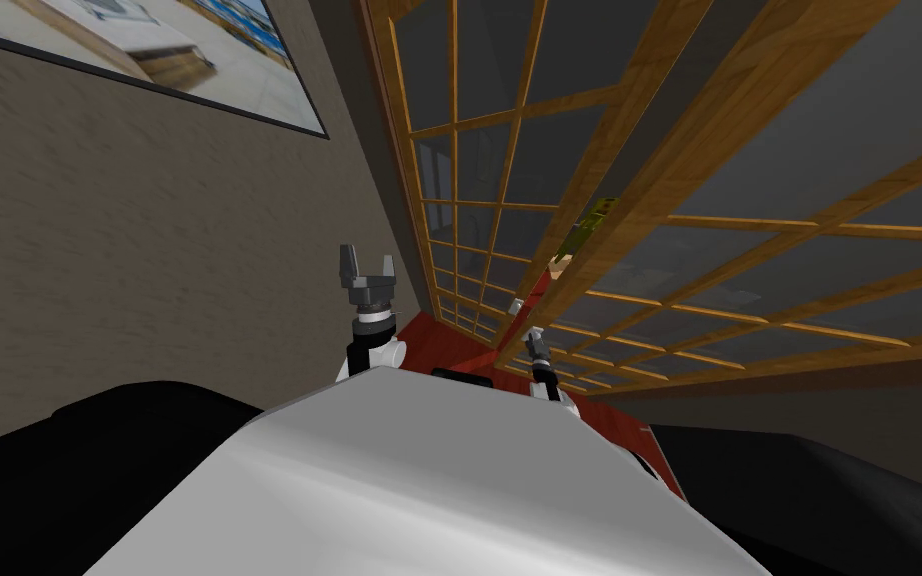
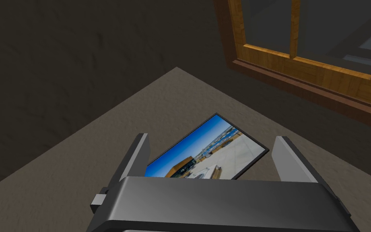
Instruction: Pull the door open
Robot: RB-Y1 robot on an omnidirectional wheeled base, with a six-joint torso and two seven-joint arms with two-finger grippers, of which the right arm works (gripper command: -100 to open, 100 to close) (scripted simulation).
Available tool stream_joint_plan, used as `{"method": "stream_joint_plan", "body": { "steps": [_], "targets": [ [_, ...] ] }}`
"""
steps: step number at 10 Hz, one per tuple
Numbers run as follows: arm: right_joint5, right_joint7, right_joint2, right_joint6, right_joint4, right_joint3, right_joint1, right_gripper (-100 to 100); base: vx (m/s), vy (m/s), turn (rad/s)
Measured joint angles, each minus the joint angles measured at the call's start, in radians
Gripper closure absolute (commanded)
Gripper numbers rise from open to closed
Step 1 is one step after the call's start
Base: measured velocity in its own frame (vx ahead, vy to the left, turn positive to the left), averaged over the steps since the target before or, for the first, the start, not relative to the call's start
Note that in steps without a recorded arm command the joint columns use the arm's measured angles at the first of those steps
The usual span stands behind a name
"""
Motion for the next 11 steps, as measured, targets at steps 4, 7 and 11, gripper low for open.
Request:
{"method": "stream_joint_plan", "body": {
  "steps": [4, 7, 11],
  "targets": [
    [-0.037, -0.084, -0.003, -0.012, 0.01, 0.013, 0.001, 100, -0.04, -0.018, 0.067],
    [-0.069, -0.163, -0.005, -0.011, -0.003, 0.026, 0.011, 100, -0.045, -0.02, 0.079],
    [-0.114, -0.272, -0.004, 0.001, -0.034, 0.046, 0.031, 100, -0.043, -0.021, 0.07]
  ]
}}
